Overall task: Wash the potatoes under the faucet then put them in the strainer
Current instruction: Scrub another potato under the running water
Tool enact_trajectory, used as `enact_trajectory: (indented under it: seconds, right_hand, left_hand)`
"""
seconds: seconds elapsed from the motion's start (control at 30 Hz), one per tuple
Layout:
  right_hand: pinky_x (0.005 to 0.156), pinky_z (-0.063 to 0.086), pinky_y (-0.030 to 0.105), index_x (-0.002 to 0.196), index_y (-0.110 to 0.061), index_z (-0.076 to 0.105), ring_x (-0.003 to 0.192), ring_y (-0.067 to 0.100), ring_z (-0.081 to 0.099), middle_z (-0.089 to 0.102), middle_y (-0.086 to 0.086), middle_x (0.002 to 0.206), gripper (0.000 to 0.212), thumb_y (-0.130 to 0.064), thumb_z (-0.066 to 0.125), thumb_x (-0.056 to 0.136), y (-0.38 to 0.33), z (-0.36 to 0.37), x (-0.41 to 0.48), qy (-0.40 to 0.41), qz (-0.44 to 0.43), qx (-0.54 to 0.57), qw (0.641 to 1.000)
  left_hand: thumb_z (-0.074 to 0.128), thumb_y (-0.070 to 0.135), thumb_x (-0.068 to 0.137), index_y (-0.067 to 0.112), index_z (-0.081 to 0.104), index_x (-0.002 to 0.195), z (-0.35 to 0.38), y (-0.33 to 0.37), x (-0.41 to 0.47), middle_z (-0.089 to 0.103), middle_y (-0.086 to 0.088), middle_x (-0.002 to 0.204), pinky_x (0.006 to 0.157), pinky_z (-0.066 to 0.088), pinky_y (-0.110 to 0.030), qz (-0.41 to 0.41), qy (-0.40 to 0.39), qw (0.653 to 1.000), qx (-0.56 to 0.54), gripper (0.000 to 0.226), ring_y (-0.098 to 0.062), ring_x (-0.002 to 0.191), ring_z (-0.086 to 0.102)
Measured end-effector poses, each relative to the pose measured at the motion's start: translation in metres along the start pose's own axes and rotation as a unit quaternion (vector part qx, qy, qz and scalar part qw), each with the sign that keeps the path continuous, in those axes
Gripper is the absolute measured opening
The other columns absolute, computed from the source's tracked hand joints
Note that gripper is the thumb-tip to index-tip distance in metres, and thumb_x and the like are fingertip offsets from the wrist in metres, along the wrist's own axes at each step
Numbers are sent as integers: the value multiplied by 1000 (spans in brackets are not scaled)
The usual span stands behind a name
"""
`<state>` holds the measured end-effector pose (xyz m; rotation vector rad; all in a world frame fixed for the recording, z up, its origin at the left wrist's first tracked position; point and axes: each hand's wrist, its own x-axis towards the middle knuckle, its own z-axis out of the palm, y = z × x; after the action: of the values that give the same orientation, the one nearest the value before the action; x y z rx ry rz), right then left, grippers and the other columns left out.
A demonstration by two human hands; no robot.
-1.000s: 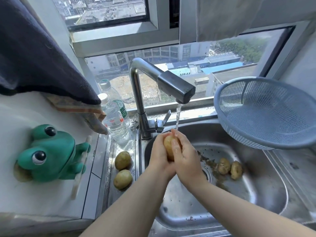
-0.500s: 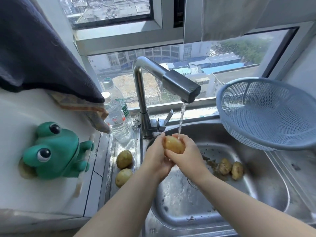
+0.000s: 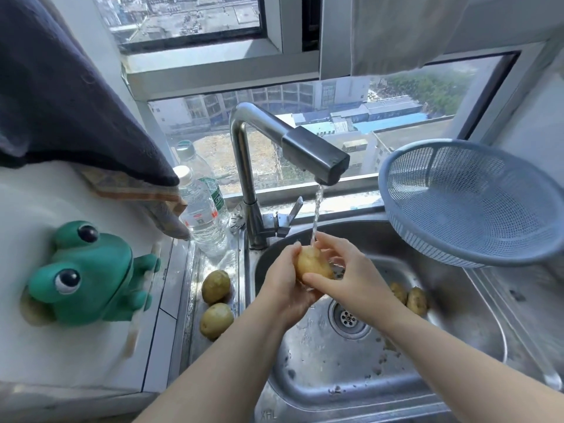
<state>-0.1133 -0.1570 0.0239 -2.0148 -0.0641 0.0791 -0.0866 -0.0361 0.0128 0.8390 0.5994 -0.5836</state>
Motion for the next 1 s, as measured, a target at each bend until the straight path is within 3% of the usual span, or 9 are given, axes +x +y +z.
enact_trajectory:
  seconds: [0.13, 0.23, 0.33, 0.53, 0.63, 0.73, 0.8, 0.87, 1.0]
  right_hand:
    - [102, 42, 28, 133, -27, 49, 116, 8, 51, 54, -9, 124, 55, -32, 69, 83, 3, 0, 11, -36, 24, 26, 999]
    - [90, 50, 25, 119, -29, 56, 98, 7, 61, 63, -6, 109, 38, -29, 69, 83, 2, 10, 17, -80, 52, 62, 994]
    - [79, 53, 24, 103, -22, 63, 87, 11, 64, 67, -4, 93, 19, -29, 66, 85, 2, 21, 21, -15, 46, 84, 995]
    - [83, 53, 36, 94, -14, 67, 91, 22, 67, 70, 7, 94, 28, -39, 52, 93, 1, 28, 31, 18, 128, 185, 974]
    - [69, 56, 38, 92, -12, 64, 79, 26, 67, 69, 12, 88, 29, -39, 54, 93, 0, 21, 32, 30, 187, 310, 932]
    - [58, 53, 34, 93, -6, 59, 66, 24, 64, 64, 13, 80, 28, -34, 57, 92, 2, 8, 33, 72, 212, 407, 886]
    - [55, 52, 33, 91, -8, 57, 61, 22, 62, 61, 11, 77, 22, -30, 57, 92, 3, -1, 34, 87, 228, 438, 865]
    - [55, 51, 32, 89, -10, 56, 58, 21, 62, 61, 10, 75, 16, -25, 53, 95, 1, -6, 33, 80, 238, 463, 850]
    - [67, 47, 37, 89, -11, 52, 69, 24, 55, 55, 13, 79, 14, -12, 40, 95, -8, -14, 30, 85, 242, 503, 825]
  left_hand:
    - [47, 41, 98, 11, 61, 117, 3, -1, -5, 70, -14, 93, 74, 58, -39, 7, 11, 1000, 14, 39, -25, 80, 68]
    - [43, 42, 99, 15, 64, 104, 5, -3, -7, 69, -11, 90, 66, 57, -37, 17, 13, 1000, 16, 35, -23, 81, 68]
    - [35, 45, 101, 13, 64, 103, 6, -5, -5, 70, -10, 83, 60, 57, -33, 23, 5, 1000, 10, 43, -22, 77, 69]
    - [18, 49, 101, 14, 57, 127, 6, 2, -5, 66, -12, 121, 96, 43, -47, 29, -28, 999, 33, 58, -29, 102, 64]
    - [23, 44, 101, 11, 56, 124, 12, 6, -4, 64, -15, 120, 82, 42, -40, 37, -24, 999, 30, 52, -30, 99, 58]
    - [32, 29, 100, 14, 57, 91, 23, 8, -3, 64, -10, 89, 71, 36, -37, 39, -15, 996, 83, 30, -25, 83, 50]
    - [32, 26, 101, 18, 58, 107, 30, 13, -3, 58, -8, 109, 87, 42, -47, 28, -3, 993, 118, 27, -28, 100, 54]
    - [30, 29, 102, 19, 45, 138, 37, 16, 3, 43, -12, 142, 109, 27, -61, -4, -3, 988, 153, 40, -37, 126, 44]
    - [26, 32, 102, 20, 32, 147, 44, 20, 9, 36, -19, 149, 111, 8, -69, -61, -2, 970, 236, 47, -41, 136, 33]
